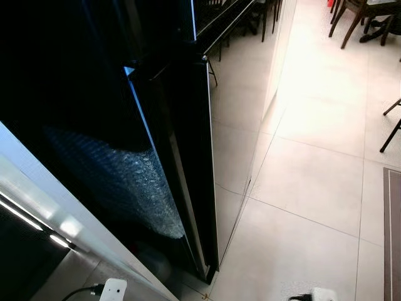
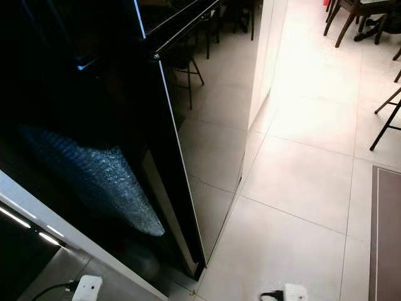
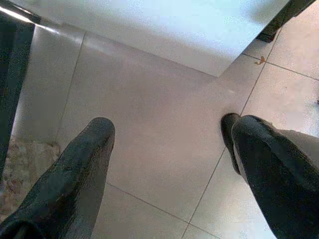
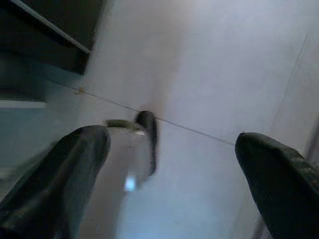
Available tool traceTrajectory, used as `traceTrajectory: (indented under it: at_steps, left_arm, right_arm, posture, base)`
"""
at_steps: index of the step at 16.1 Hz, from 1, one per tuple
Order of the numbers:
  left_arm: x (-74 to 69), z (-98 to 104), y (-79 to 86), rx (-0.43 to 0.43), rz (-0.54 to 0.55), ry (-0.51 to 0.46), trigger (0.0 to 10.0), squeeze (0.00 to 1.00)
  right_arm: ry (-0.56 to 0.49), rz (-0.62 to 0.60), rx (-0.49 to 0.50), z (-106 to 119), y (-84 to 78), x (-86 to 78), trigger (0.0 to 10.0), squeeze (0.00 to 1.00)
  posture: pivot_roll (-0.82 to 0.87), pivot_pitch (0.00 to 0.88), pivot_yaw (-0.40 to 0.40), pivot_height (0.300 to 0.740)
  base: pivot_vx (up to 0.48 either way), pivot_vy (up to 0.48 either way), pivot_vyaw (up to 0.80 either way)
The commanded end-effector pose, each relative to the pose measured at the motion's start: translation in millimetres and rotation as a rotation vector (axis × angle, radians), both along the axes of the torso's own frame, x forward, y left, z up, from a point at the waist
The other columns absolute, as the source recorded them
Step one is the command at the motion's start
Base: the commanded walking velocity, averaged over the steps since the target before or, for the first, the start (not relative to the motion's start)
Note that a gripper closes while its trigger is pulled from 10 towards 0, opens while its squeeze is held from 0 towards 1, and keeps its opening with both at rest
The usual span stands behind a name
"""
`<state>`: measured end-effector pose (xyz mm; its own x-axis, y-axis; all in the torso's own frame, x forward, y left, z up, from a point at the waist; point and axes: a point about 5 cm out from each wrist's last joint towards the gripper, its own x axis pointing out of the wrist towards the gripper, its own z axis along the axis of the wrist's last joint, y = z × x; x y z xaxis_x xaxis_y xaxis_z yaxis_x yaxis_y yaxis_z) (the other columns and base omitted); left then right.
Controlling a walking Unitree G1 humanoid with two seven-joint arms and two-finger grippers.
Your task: Restocking fridge
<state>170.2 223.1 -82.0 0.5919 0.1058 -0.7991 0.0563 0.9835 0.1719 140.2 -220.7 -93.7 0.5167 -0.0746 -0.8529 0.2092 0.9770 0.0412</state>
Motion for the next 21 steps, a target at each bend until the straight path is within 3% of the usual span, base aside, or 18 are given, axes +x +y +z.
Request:
traceTrajectory:
  at_steps: [1, 5, 7, 9, 13, 21]
  left_arm:
    - [-8.3, -3, 5.6, 0.01, 0.004, 0.038, 10.0, 0.0]
    - [-11.0, -4, 8.0, 0.031, -0.02, 0.059, 10.0, 0.0]
    - [-11.6, -4, 8.2, 0.026, -0.016, 0.057, 10.0, 0.0]
    - [-11.6, -4, 8.0, 0.026, -0.03, 0.058, 10.0, 0.0]
    - [-11.7, -4, 8.1, 0.024, -0.028, 0.058, 10.0, 0.0]
    - [-8.6, -3, 5.8, 0.016, 0.009, 0.046, 10.0, 0.0]
  right_arm:
    - [-0.003, -0.02, 0.009, -1, 2.4, -1.3, 10.0, 0.0]
    - [-0.01, 0.086, -0.015, -4, 17.6, -0.8, 10.0, 0.0]
    - [0.004, 0.039, 0.007, -6, 17.5, -5.7, 10.0, 0.0]
    - [0.029, 0.107, -0.033, -8, 19.5, -9.7, 10.0, 0.0]
    - [0.022, 0.114, -0.016, -8, 23.0, -8.3, 10.0, 0.0]
    - [0.001, 0.16, -0.05, -4, 13.1, -3.4, 10.0, 0.0]
  posture:
    - [-0.02, 0.063, 0.099, 0.74]
    - [-0.03, 0.044, 0.1, 0.74]
    - [-0.03, 0.038, 0.1, 0.74]
    - [-0.04, 0.03, 0.1, 0.74]
    - [-0.03, 0.022, 0.099, 0.74]
    - [-0.01, 0.068, 0.078, 0.74]
  base:
    - [0.0, 0.0, 0.0]
    - [0.0, -0.254, 0.16]
    - [0.0, -0.383, 0.61]
    - [0.0, -0.396, 0.0]
    - [0.0, -0.396, 0.0]
    - [0.0, -0.097, 0.8]
